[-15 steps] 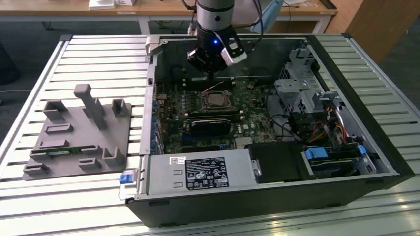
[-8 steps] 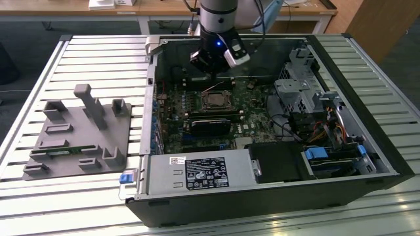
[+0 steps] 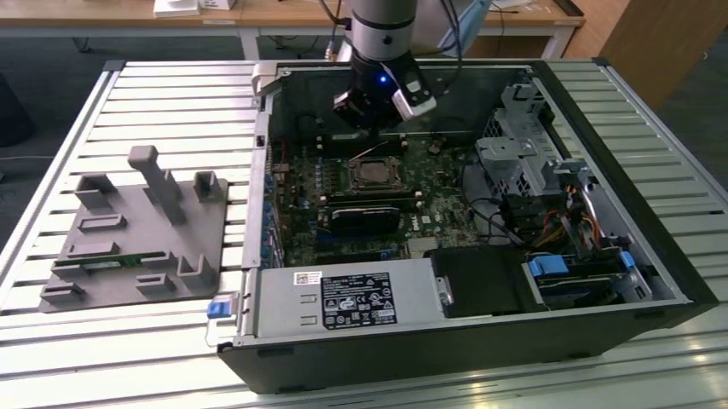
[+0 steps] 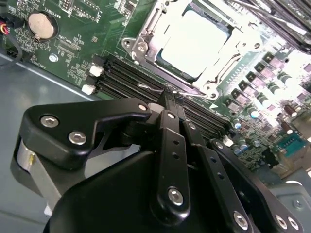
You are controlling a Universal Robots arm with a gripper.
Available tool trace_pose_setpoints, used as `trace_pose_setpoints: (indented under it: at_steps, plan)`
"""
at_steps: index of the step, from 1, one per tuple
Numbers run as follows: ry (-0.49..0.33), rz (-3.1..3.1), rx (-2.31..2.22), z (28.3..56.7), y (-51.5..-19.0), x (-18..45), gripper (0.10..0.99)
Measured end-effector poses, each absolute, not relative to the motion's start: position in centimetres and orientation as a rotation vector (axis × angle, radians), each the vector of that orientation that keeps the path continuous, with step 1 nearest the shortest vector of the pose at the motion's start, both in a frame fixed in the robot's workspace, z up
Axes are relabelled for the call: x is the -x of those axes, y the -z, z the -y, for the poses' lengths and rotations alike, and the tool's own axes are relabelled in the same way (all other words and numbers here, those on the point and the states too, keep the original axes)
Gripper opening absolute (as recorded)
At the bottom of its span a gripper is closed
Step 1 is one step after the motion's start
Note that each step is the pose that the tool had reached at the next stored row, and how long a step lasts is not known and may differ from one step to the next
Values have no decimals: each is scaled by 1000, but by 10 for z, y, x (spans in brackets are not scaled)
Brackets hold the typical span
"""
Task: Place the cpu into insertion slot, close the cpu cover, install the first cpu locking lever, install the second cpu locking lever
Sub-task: 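Install the first cpu locking lever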
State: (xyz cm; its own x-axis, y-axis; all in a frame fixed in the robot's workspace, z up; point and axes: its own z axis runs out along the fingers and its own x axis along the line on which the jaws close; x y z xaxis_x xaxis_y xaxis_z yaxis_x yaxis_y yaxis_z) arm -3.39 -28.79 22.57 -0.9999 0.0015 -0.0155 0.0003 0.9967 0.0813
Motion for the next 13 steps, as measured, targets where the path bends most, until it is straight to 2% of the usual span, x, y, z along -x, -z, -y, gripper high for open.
trace_pose_setpoints:
  at_steps: [13]
  plan:
    - [-127, -3124, -1, 285, -219, 20, 106]
